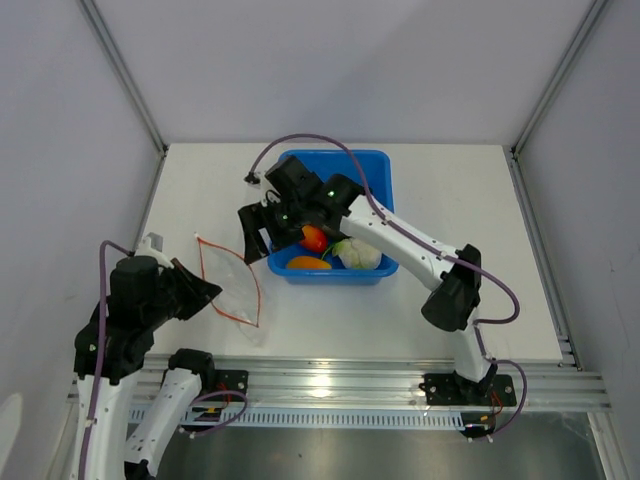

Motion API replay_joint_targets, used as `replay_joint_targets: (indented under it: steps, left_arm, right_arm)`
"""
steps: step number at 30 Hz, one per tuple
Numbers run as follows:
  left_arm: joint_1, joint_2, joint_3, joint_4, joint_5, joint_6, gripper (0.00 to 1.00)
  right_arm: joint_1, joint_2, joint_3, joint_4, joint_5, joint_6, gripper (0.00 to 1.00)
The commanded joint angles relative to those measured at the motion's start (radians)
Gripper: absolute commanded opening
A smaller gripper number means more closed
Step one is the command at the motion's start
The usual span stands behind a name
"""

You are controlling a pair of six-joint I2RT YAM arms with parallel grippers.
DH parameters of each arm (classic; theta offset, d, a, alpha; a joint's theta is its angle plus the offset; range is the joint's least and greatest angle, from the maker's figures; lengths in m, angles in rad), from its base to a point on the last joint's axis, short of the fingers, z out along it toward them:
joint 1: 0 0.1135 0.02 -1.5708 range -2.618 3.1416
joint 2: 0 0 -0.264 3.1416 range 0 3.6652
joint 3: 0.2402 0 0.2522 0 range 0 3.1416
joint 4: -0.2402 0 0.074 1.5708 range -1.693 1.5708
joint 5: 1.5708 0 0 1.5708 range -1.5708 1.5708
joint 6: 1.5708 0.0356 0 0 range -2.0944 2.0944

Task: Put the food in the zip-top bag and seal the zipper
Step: Open the zipper of the food storage bag at the center of the board, then pick up the fake fish from the bin.

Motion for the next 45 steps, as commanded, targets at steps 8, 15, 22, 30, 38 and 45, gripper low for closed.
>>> replay_joint_targets:
  steps: [8, 15, 22, 30, 38, 45]
  left_arm:
    - [0.004, 0.053, -0.061, 0.111, -0.023, 0.01, 0.01]
    - [0.004, 0.064, -0.045, 0.119, 0.011, 0.011, 0.01]
    - [0.004, 0.076, 0.034, 0.063, 0.008, 0.037, 0.01]
    - [0.004, 0.07, 0.038, 0.018, 0.016, 0.053, 0.01]
    - [0.004, 0.072, 0.015, 0.018, 0.042, 0.045, 0.0]
    - [0.004, 0.062, -0.012, 0.036, 0.051, 0.031, 0.0]
  right_arm:
    - [-0.182, -0.123, 0.053, -0.085, 0.199, -0.078, 0.99]
    - [-0.391, -0.059, -0.003, -0.045, 0.183, -0.147, 0.99]
    - [-0.486, 0.102, 0.03, -0.045, 0.071, -0.213, 0.9]
    - [-0.52, 0.234, 0.043, -0.03, 0.008, -0.294, 0.82]
    - [-0.509, 0.296, 0.034, -0.017, -0.106, -0.296, 0.73]
    - [-0.463, 0.311, 0.002, -0.011, -0.083, -0.302, 0.7]
